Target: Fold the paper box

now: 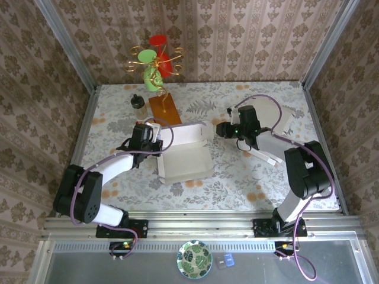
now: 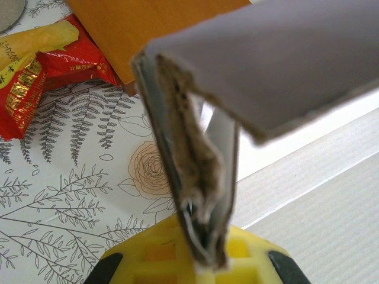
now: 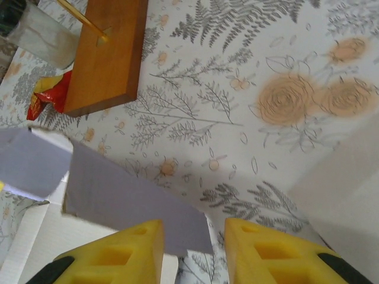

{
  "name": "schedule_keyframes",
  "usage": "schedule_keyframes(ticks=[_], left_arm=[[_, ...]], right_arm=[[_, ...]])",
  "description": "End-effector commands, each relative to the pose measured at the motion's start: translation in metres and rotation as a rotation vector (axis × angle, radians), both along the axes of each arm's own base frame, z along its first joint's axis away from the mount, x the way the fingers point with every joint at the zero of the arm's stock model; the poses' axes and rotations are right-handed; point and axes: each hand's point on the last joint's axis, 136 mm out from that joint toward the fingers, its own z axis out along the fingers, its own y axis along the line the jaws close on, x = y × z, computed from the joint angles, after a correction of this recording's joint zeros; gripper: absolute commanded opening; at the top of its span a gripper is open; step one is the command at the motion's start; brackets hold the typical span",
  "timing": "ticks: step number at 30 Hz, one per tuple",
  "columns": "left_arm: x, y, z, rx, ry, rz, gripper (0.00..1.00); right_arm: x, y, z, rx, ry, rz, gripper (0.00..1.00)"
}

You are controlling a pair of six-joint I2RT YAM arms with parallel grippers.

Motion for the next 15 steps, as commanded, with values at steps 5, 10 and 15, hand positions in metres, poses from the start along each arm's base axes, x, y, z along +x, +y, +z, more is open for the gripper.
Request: schedule_keyframes(ticks=[5, 10, 15], left_arm=[[0.002, -0.001, -0.008, 0.031, 0.041, -0.027, 0.00], [0.004, -0.002, -0.009, 0.034, 0.045, -0.032, 0.00], [0.006, -0.004, -0.010, 0.033, 0.046, -0.040, 0.00]], right_arm=[[-0.001, 0.030, -0.007, 0.026, 0.021, 0.191, 0.36], [-0.011, 0.043, -0.009, 0.014, 0.011, 0.280, 0.36], [-0.013, 0.050, -0.009, -0.013, -0.011, 0.317, 0.37]])
